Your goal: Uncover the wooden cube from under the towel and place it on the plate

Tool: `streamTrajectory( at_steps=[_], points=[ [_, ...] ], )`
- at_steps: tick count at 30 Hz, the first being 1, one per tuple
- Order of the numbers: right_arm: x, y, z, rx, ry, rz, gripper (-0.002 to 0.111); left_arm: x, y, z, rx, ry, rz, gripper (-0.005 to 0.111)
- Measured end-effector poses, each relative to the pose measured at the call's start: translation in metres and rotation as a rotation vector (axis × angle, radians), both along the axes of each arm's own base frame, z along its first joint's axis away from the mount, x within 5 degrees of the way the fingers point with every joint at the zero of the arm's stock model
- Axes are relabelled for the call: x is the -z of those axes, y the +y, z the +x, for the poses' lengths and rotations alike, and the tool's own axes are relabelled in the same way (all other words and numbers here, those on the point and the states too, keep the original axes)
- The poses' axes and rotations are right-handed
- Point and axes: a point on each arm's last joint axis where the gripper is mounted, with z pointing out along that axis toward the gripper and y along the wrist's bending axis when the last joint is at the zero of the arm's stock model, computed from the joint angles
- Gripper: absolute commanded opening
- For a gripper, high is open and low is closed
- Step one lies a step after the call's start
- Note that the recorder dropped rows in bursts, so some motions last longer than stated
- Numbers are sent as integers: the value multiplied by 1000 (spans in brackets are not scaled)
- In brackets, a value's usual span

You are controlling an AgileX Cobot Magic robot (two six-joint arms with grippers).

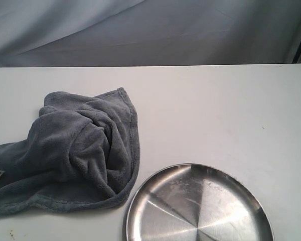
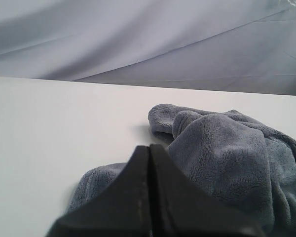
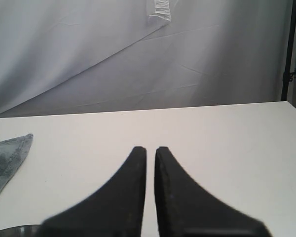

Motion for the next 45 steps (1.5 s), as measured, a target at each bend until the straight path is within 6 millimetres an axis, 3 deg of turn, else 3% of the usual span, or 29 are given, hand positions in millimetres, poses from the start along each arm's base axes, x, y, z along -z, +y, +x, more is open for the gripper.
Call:
streamTrajectory(
  at_steps=[14, 17, 21, 26, 30, 34, 40, 45],
  points=[
    [-22, 0, -1, -2, -237, 34, 6, 0, 0, 0, 0, 0, 0, 0],
    [-22, -1, -1, 0, -237, 144, 0, 0, 0, 0, 0, 0, 0, 0],
    [-23, -1, -1, 2, -207, 306, 0, 0, 0, 0, 0, 0, 0, 0],
    [-48, 1, -7, -28, -197, 354, 0, 0, 0, 0, 0, 0, 0, 0],
    [-75, 3, -14, -50, -174, 298, 0, 0, 0, 0, 0, 0, 0, 0],
    [-89, 5, -6, -55, -8, 157, 0, 0, 0, 0, 0, 0, 0, 0],
    [-96, 10, 15, -117, 276, -99, 0, 0, 0, 0, 0, 0, 0, 0],
    [-102, 13, 31, -175, 430, -202, 0, 0, 0, 0, 0, 0, 0, 0]
  ],
)
